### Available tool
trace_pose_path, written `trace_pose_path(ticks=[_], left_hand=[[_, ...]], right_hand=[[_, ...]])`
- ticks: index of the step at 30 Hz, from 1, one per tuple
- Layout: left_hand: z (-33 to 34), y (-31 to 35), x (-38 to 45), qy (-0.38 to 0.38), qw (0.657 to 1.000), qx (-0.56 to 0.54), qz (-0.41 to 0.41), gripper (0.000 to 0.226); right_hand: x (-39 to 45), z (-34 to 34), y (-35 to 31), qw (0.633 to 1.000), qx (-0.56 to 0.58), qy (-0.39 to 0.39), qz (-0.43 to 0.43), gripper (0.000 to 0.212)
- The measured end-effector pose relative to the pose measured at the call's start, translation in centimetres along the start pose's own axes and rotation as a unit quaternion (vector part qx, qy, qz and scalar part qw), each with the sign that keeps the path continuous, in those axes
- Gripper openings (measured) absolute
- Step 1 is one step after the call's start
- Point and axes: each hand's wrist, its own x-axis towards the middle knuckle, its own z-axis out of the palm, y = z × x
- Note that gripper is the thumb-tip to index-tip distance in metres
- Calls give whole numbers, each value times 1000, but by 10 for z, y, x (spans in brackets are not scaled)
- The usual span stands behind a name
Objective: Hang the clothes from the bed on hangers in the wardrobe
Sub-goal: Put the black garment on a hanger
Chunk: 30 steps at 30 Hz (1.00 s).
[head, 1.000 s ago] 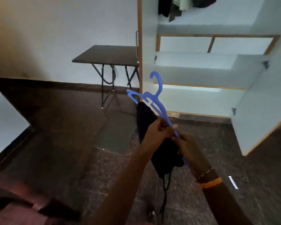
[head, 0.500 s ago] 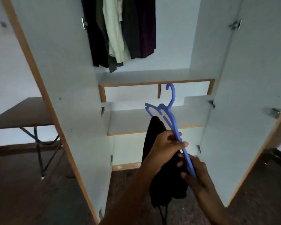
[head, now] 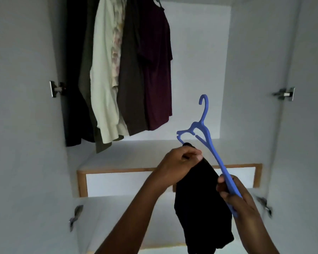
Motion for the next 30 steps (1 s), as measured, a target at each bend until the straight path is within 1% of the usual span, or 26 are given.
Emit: trace_pose_path(ticks=[4,5,7,8,10,11,12,14,17,20,24,27,30], left_hand=[[-52,-25,101,67,996,34,50,12],[-64,-29,127,80,994,38,64,10],[-89,-33,177,88,991,50,85,8],[-101,-33,202,88,990,59,95,8],[-120,-31,253,97,985,69,122,10],[-127,-29,278,103,982,74,138,12],[-134,-25,302,109,979,80,150,13],[-143,-16,346,116,975,100,164,8],[-156,-3,405,139,962,145,186,7],[-169,7,456,180,948,178,193,5],[-189,21,512,229,929,209,203,15],[-205,35,546,252,917,223,214,15],[-220,45,573,281,906,231,218,13]], right_hand=[[119,-3,7,997,-2,-22,-71,27],[150,-1,6,995,-3,-30,-92,34],[214,6,0,992,-13,-18,-125,49],[246,12,-6,990,-21,-7,-141,46],[306,23,-24,984,-27,4,-174,18],[336,27,-33,981,-28,10,-192,11],[368,32,-43,976,-35,15,-213,13],[428,43,-64,968,-55,30,-242,21],[514,57,-96,953,-76,62,-286,18],[592,69,-128,938,-98,51,-330,15],[684,82,-173,929,-97,42,-356,22],[749,85,-202,917,-116,28,-380,26],[792,88,-221,905,-153,31,-396,34]])
